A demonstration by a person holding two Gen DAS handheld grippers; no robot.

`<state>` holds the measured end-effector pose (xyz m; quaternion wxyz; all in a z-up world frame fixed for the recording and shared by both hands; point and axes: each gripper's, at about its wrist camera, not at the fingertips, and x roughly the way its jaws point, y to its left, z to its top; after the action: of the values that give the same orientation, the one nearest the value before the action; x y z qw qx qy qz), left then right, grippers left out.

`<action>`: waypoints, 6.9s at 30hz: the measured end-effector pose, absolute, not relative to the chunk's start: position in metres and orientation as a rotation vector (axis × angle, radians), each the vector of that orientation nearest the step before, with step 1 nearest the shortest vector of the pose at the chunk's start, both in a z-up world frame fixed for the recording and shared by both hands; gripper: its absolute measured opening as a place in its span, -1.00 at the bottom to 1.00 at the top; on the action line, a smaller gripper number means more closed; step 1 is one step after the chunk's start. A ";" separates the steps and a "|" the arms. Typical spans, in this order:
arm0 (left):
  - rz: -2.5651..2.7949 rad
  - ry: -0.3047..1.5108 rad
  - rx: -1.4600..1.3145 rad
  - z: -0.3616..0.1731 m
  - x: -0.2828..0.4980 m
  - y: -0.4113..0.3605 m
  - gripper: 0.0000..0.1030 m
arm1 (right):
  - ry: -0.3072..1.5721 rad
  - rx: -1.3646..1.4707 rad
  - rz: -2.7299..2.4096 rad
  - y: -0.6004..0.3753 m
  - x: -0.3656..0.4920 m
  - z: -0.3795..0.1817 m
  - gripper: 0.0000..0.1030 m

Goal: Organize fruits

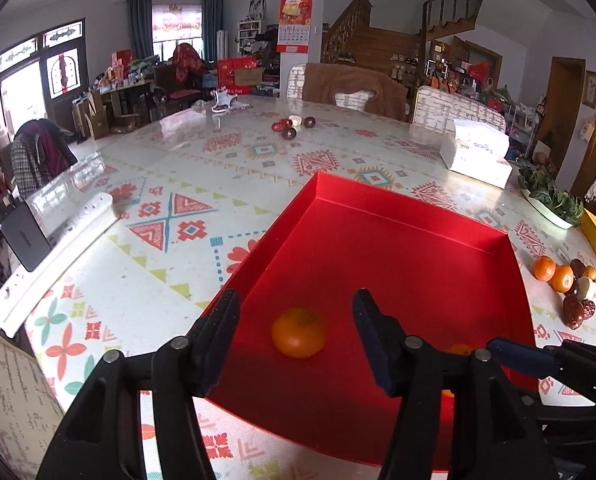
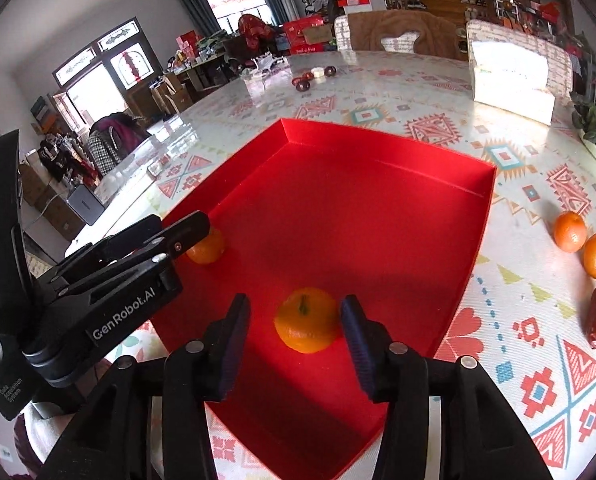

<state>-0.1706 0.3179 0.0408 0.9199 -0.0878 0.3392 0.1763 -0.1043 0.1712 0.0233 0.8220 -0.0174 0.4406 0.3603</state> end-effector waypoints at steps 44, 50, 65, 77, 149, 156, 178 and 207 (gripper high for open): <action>-0.187 0.854 -0.134 0.033 -0.113 0.102 0.43 | 0.922 0.331 0.385 -0.102 -0.041 0.012 0.10; -0.187 0.862 -0.125 0.030 -0.108 0.102 0.43 | 0.943 0.260 0.395 -0.071 -0.028 0.004 0.10; -0.227 0.875 -0.075 0.026 -0.078 0.075 0.43 | 0.897 0.221 0.324 -0.082 -0.039 0.009 -0.08; -0.230 0.914 -0.002 0.008 -0.044 0.045 -0.43 | 0.850 0.339 0.329 -0.108 -0.044 0.015 -0.07; -0.399 0.877 0.015 0.007 -0.163 0.081 -0.42 | 0.922 0.291 0.308 -0.082 -0.078 0.004 0.10; -0.386 0.873 -0.019 0.007 -0.164 0.089 -0.42 | 0.923 0.231 0.362 -0.080 -0.098 0.010 0.16; -0.392 0.624 -0.321 0.106 -0.201 0.181 -0.43 | 0.765 0.219 0.447 -0.069 -0.137 0.065 -0.37; -0.056 0.653 -0.385 0.124 -0.112 0.358 -0.43 | 0.802 0.188 0.792 0.099 -0.073 0.131 -0.37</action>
<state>-0.1125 0.3579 0.1239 0.9286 -0.1880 0.3188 -0.0274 -0.0731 0.0985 0.1311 0.8410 0.0890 0.3796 0.3750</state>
